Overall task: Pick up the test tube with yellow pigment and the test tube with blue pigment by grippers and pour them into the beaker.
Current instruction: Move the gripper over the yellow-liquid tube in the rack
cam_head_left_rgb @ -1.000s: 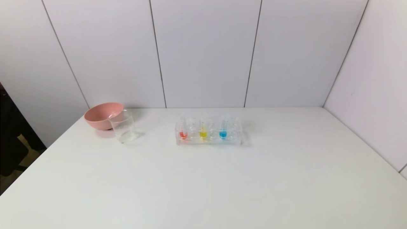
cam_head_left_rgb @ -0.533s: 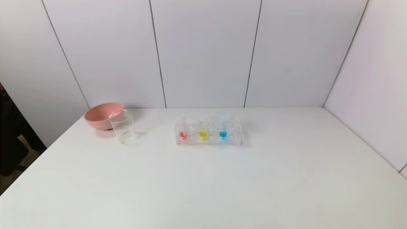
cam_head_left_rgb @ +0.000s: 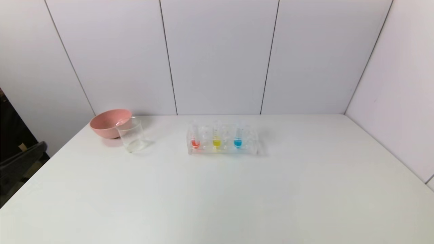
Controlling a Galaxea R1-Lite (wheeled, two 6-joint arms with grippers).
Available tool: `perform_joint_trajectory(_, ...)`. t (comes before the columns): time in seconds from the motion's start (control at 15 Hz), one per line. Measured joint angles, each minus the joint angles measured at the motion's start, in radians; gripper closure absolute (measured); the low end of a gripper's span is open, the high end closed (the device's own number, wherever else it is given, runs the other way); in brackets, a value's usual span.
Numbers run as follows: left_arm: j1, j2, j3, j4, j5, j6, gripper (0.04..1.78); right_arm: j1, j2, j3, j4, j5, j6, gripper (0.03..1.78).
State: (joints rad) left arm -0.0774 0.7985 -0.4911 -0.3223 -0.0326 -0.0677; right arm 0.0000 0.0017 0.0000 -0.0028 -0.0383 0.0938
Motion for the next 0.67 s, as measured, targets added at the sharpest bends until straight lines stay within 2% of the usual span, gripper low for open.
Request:
perform_joint_trajectory(0.33,-0.026,0.407,-0.101,-0.329,0.041,-0.033,0.06,0.000,0.000,0.000,0.000,0.000,0.000,0.10)
perform_joint_trajectory(0.67,-0.188,0.738,-0.214,-0.612,0.220,-0.043,0.06,0.000,0.000,0.000,0.000,0.000,0.000,0.10)
